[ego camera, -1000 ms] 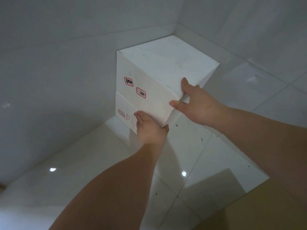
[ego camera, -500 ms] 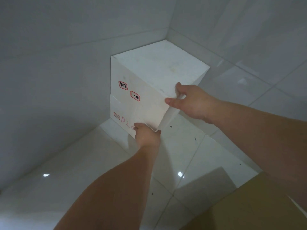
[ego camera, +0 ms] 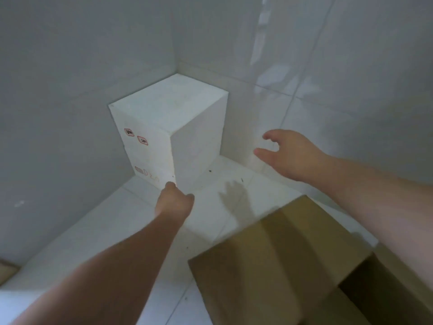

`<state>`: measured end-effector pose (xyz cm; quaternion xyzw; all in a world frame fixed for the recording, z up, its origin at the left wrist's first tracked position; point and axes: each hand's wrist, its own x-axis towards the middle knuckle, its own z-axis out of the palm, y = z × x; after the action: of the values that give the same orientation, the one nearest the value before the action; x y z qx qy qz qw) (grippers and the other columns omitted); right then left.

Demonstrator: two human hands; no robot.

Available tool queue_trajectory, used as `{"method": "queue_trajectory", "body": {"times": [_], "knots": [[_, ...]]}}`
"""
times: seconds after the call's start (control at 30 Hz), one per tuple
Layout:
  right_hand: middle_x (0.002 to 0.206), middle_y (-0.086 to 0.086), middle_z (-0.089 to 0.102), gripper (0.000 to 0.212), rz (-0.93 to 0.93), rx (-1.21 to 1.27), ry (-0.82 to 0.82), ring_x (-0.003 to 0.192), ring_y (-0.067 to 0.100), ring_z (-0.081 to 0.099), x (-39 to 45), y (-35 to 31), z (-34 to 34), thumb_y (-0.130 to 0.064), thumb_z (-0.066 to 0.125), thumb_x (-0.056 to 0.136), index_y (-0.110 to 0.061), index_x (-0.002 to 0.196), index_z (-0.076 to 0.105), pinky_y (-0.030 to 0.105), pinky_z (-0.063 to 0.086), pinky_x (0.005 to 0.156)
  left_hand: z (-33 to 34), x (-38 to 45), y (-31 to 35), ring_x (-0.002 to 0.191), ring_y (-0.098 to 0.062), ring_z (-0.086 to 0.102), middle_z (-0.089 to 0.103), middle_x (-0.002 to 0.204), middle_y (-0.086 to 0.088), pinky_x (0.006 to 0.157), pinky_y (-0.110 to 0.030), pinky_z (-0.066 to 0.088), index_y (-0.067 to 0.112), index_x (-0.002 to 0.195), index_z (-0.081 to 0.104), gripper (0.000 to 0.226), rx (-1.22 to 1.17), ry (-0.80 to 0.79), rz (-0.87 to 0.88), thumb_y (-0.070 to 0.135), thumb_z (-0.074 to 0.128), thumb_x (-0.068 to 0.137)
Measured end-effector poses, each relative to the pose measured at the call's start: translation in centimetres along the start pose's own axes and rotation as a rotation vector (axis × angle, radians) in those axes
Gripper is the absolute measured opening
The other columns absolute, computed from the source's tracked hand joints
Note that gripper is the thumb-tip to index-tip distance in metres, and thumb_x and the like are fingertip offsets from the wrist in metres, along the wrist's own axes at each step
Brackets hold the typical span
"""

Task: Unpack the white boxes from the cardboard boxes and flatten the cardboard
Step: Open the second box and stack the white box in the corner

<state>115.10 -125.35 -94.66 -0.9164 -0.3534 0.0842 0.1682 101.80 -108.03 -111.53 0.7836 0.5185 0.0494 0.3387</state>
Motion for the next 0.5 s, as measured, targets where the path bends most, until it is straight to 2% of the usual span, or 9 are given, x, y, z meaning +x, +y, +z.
{"method": "queue_trajectory", "body": {"times": [0.07, 0.2, 0.3, 0.4, 0.5], "knots": [[0.145, 0.004, 0.044, 0.055, 0.036, 0.031, 0.026, 0.13, 0.023, 0.044, -3.7, 4.3, -1.9, -0.045, 0.052, 0.093, -0.016, 0.14, 0.044, 0.03, 0.033, 0.103, -0.9, -3.3, 2.0, 0.113, -0.033, 0.054, 0.057, 0.124, -0.014, 0.079, -0.03, 0.038, 0.005, 0.131, 0.043, 0.05, -0.005, 0.065, 0.064, 0.024, 0.057, 0.086], [0.141, 0.008, 0.048, 0.054, 0.1, 0.166, 0.07, 0.119, 0.028, 0.053, -11.4, 14.2, -5.0, -0.042, 0.055, 0.092, -0.015, 0.138, 0.046, 0.031, 0.039, 0.093, -1.0, -12.1, 6.6, 0.108, -0.029, 0.056, 0.059, 0.123, -0.008, 0.087, -0.033, 0.045, 0.01, 0.131, 0.046, 0.049, 0.026, 0.151, 0.163, 0.027, 0.055, 0.086], [0.139, 0.013, 0.051, 0.055, 0.14, 0.257, 0.077, 0.123, 0.031, 0.051, -17.2, 22.3, -7.0, -0.042, 0.058, 0.091, -0.011, 0.136, 0.05, 0.033, 0.04, 0.097, 0.9, -21.2, 9.1, 0.102, -0.025, 0.058, 0.059, 0.122, -0.003, 0.083, -0.033, 0.049, 0.013, 0.132, 0.047, 0.048, 0.095, 0.171, 0.199, 0.027, 0.055, 0.086], [0.137, 0.016, 0.052, 0.054, 0.138, 0.316, 0.054, 0.126, 0.032, 0.048, -22.9, 28.8, -8.5, -0.038, 0.061, 0.09, -0.004, 0.131, 0.053, 0.036, 0.037, 0.104, 3.0, -30.3, 9.4, 0.103, -0.024, 0.058, 0.06, 0.121, -0.003, 0.079, -0.03, 0.047, 0.014, 0.13, 0.05, 0.046, 0.214, 0.22, 0.172, 0.024, 0.057, 0.085], [0.133, 0.015, 0.055, 0.053, 0.12, 0.314, -0.016, 0.123, 0.032, 0.051, -27.7, 34.1, -8.0, -0.039, 0.063, 0.088, -0.007, 0.129, 0.054, 0.039, 0.04, 0.103, 4.5, -38.3, 8.2, 0.103, -0.027, 0.058, 0.062, 0.119, -0.006, 0.082, -0.031, 0.048, 0.012, 0.125, 0.055, 0.044, 0.252, 0.263, 0.064, 0.022, 0.06, 0.082]]}}
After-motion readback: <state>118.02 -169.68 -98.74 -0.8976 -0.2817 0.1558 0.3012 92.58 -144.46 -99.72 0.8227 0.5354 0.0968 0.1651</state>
